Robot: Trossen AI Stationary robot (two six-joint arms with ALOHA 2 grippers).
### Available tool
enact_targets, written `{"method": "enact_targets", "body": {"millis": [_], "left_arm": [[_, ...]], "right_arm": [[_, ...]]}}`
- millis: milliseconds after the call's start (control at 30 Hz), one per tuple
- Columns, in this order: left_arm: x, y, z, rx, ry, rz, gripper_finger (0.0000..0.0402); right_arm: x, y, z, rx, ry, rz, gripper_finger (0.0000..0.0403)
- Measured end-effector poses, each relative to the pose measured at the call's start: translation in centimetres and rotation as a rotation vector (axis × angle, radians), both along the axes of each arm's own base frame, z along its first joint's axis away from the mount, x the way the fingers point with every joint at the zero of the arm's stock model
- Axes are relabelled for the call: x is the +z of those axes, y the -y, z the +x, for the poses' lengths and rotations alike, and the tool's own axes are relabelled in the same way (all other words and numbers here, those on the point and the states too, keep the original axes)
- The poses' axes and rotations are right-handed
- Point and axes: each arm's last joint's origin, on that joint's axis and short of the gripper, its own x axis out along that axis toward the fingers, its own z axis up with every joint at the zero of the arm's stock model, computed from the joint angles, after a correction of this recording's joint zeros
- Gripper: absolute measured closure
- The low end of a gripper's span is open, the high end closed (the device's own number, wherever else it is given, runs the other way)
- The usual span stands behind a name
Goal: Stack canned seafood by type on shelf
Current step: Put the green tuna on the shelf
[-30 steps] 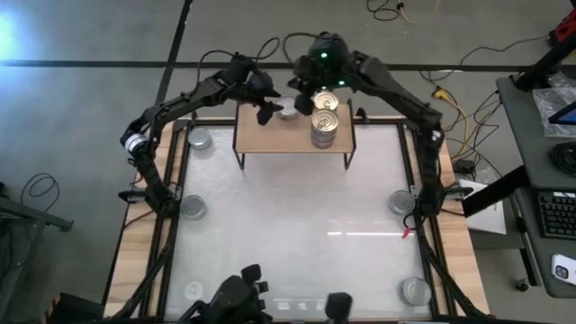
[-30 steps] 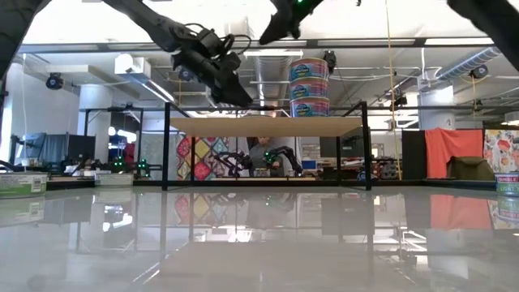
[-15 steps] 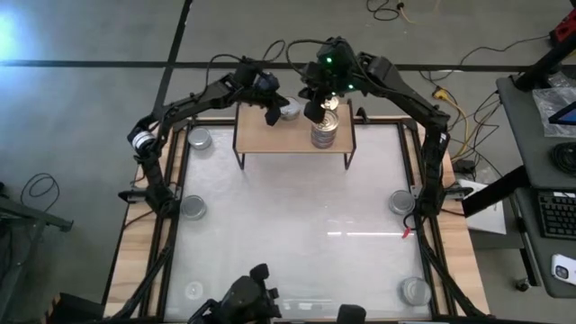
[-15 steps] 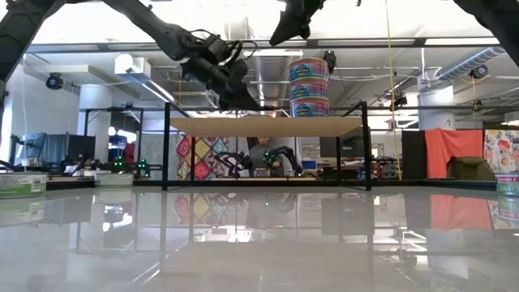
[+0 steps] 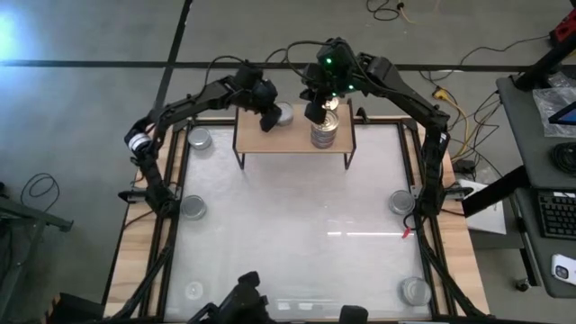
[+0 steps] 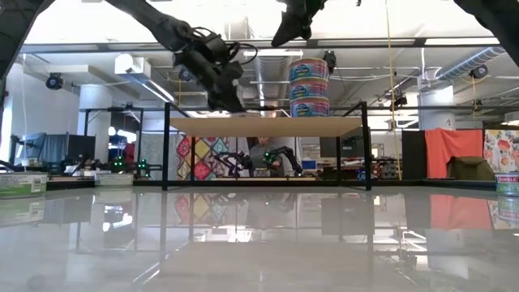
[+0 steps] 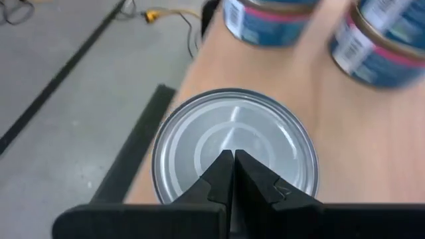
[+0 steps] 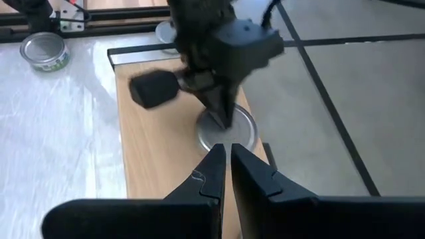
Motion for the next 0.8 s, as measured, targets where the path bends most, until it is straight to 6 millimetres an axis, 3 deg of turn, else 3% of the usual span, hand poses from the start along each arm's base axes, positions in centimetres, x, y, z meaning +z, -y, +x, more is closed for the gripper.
{"method": "enact_targets", "body": {"millis": [233, 400, 500, 600, 800], "left_arm": [[1.4, 1.2, -1.8, -0.048, -0.082, 0.016, 0.0401], [2.1, 1.0, -2.4, -0.007, -0.112, 0.096, 0.0401], [2.5, 1.5, -2.6, -0.058, -0.077, 0.052, 0.0401], [3.0, 2.8, -2.2, -0.177, 0.005, -0.027, 0.0401], [2.0, 3.1, -1.3, -0.183, -0.029, -0.032, 0.0401]], "right_arm": [[-0.1, 0.0, 0.0, 0.006, -0.008, -0.003, 0.0385], [-0.3, -0.2, -0.1, 0.006, -0.03, 0.011, 0.0385], [-0.5, -0.6, -0.2, 0.013, -0.061, 0.029, 0.0385], [-0.6, -1.2, -0.2, 0.025, -0.091, 0.038, 0.0385], [0.8, -4.1, -0.4, 0.083, -0.062, 0.027, 0.0385]]}}
